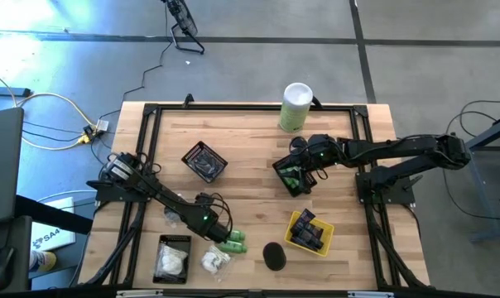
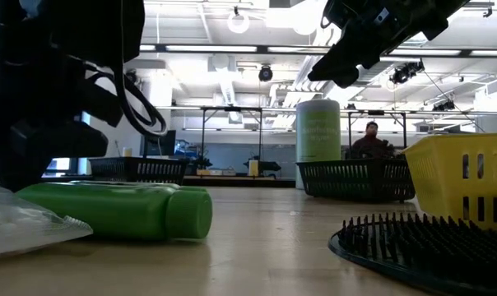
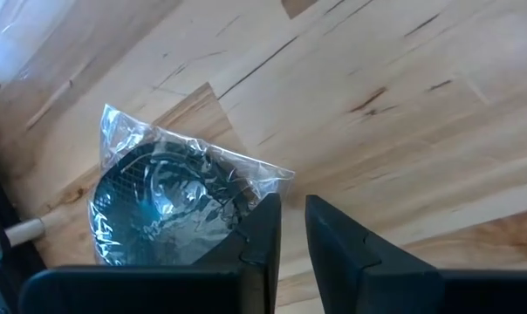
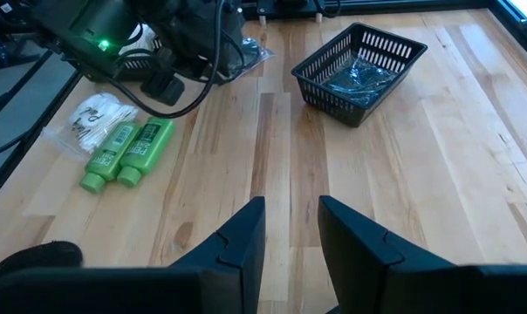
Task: Pick & Place Travel size toiletries
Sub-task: Put the hairbrush into the top left black bin
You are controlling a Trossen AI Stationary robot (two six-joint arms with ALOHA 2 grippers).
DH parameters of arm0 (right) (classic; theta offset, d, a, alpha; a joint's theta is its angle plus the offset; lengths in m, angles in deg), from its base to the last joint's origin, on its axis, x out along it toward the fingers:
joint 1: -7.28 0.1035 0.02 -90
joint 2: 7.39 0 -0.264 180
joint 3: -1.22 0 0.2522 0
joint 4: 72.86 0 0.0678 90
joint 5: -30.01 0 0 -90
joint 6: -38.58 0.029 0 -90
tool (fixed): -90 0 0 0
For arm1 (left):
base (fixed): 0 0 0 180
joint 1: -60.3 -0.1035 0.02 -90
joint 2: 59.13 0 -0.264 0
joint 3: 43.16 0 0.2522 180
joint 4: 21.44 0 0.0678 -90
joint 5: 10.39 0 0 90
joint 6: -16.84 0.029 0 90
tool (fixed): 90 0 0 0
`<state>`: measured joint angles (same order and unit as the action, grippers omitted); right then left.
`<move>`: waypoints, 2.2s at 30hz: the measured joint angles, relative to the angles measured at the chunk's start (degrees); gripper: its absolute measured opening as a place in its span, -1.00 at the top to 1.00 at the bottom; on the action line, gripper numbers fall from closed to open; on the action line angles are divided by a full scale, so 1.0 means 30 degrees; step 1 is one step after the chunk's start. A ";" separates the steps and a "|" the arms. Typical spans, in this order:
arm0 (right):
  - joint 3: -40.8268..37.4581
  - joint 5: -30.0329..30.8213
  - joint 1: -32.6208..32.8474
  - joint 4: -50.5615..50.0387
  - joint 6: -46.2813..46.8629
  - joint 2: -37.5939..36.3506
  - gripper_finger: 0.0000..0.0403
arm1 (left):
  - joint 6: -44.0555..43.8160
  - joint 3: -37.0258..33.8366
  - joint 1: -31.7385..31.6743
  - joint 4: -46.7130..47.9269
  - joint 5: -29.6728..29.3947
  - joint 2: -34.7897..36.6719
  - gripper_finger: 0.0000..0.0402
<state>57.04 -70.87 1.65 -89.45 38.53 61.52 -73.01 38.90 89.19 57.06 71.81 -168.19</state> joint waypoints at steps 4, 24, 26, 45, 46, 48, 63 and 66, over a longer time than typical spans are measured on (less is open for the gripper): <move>0.0000 0.0000 0.0000 0.0000 0.0006 0.0000 0.50 | 0.0010 0.0019 0.0000 -0.0077 -0.0007 0.0000 0.73; 0.0000 -0.0006 0.0000 0.0000 0.0013 0.0000 0.50 | -0.0085 0.0108 -0.0007 0.0006 0.0778 0.0073 0.27; 0.0000 -0.0006 0.0000 0.0000 0.0013 0.0000 0.50 | -0.0107 0.0107 -0.0103 0.0121 0.0758 0.0165 0.24; 0.0000 0.0001 0.0004 0.0000 0.0013 0.0000 0.50 | 0.1008 0.0107 -0.0254 0.1225 0.0528 0.0270 0.23; 0.0000 0.0000 0.0000 0.0000 0.0013 0.0000 0.50 | 0.1011 0.0107 -0.0248 0.1100 0.0341 0.0270 0.23; 0.0000 0.0000 0.0000 0.0000 0.0013 0.0000 0.50 | 0.1015 -0.0025 -0.0248 0.0952 0.0226 0.0297 0.23; 0.0000 0.0001 0.0006 -0.0066 0.0045 0.0000 0.50 | 0.1341 -0.0956 -0.0248 0.0035 0.0849 0.0386 0.23; 0.0000 -0.0001 0.0000 -0.0084 0.0368 0.0000 0.50 | 0.1212 -0.1272 -0.0270 -0.0381 0.1139 0.0386 0.23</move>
<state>57.04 -70.87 1.65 -89.71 39.63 61.52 -69.38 35.09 88.38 55.92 75.23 -167.03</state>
